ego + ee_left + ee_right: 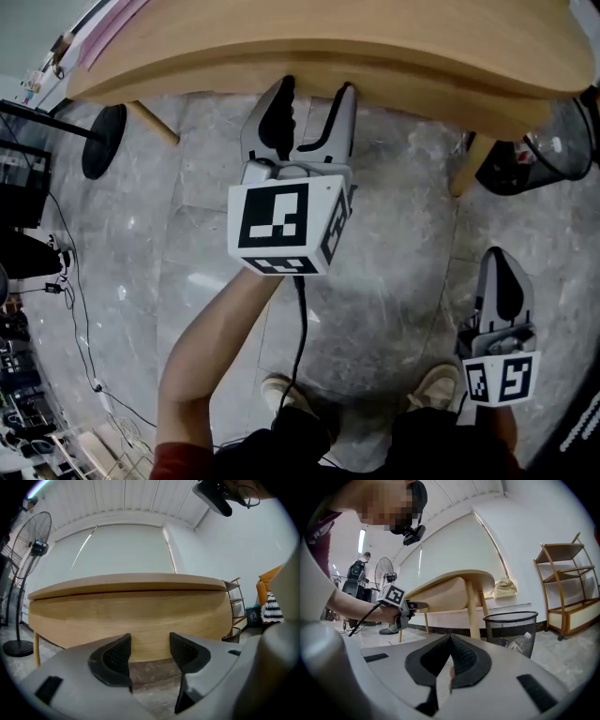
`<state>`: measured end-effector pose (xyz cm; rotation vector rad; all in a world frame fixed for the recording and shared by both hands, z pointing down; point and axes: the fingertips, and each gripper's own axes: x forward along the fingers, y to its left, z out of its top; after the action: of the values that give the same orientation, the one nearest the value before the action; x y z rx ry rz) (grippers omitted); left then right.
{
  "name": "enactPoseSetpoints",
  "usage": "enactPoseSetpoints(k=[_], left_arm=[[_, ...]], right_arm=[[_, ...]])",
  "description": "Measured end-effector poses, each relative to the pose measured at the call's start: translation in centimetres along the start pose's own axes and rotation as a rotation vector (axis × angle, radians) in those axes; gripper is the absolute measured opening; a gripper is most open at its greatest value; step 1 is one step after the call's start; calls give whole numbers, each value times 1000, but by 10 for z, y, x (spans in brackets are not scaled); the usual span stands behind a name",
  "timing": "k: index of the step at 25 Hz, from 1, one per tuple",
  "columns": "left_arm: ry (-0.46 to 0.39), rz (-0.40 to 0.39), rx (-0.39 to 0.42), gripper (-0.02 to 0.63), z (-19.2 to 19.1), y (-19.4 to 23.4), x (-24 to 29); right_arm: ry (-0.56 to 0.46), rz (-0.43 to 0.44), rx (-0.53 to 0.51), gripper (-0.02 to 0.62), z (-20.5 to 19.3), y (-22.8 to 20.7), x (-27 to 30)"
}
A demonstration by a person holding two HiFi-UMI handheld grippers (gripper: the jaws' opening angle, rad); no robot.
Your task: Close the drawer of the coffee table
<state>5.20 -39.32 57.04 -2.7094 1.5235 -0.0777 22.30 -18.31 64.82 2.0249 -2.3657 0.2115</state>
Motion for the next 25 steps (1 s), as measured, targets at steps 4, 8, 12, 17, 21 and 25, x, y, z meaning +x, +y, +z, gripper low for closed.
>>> enactPoseSetpoints(k=[4,8,12,17,21,25], left_arm=[[-27,14,9,245,2,1,6],[-46,16,10,245,1,1,6],[-53,17,12,244,1,2,5],[-80,39,0,244,5,6,-1],[-64,31,1,244,-1,6,-12],[-65,12,24,244,-6,5,-29]], right_arm=[[9,4,12,-3,-4,-2,3],[23,3,10,-3,-9,-2,4],[23,6,8,-3,-10,-1,6],[27,9,-1,-3,-11,3,5],[30,11,-8,-3,-12,5,5],[33,25,-18,-3,-10,15,8]])
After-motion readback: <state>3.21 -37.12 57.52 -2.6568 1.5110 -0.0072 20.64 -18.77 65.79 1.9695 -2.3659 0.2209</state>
